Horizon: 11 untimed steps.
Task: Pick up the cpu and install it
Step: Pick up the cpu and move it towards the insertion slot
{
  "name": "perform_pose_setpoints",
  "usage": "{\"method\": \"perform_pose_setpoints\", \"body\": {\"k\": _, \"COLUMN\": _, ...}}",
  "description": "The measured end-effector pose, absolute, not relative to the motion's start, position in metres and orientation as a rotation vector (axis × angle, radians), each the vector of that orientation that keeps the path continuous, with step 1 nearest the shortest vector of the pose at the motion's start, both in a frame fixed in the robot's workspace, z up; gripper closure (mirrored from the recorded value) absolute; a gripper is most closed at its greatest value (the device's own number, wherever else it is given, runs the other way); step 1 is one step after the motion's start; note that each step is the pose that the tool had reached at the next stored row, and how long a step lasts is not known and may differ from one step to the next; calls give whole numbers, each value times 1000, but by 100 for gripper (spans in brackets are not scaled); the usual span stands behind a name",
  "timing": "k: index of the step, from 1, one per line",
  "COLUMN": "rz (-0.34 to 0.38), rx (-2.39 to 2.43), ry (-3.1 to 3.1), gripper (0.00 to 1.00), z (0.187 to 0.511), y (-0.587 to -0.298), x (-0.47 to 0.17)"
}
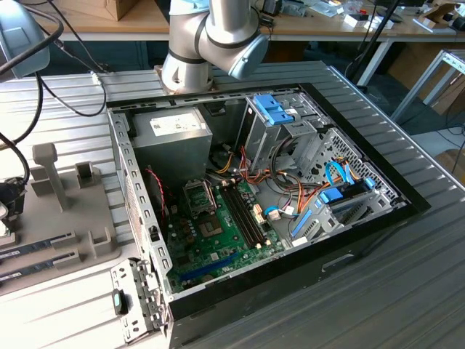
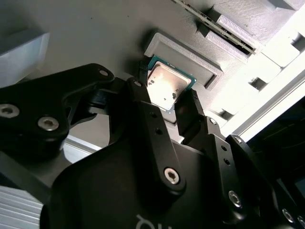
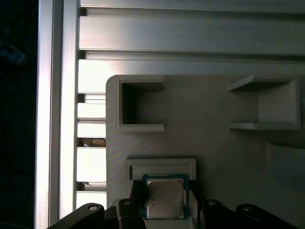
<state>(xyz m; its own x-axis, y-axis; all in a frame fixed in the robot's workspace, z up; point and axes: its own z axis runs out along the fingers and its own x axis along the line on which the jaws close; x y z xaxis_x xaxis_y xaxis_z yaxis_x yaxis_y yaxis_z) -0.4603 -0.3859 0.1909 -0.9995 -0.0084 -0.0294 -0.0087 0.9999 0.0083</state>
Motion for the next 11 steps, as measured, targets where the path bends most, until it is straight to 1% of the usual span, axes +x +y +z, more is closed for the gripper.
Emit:
{"method": "perform_pose_setpoints", "body": {"k": 3, "rz": 13, "rx": -14, "ry": 3112, "gripper": 53, "z": 191, "y": -386, "x": -460}}
{"method": "perform_pose_setpoints", "body": {"k": 6, "rz": 21, "rx": -14, "ry": 3112, "gripper": 53, "z": 214, "y": -386, "x": -460}}
{"method": "perform_pose_setpoints", "body": {"k": 11, "rz": 22, "rx": -14, "ry": 3112, "gripper": 53, "z": 222, "y": -386, "x": -460}}
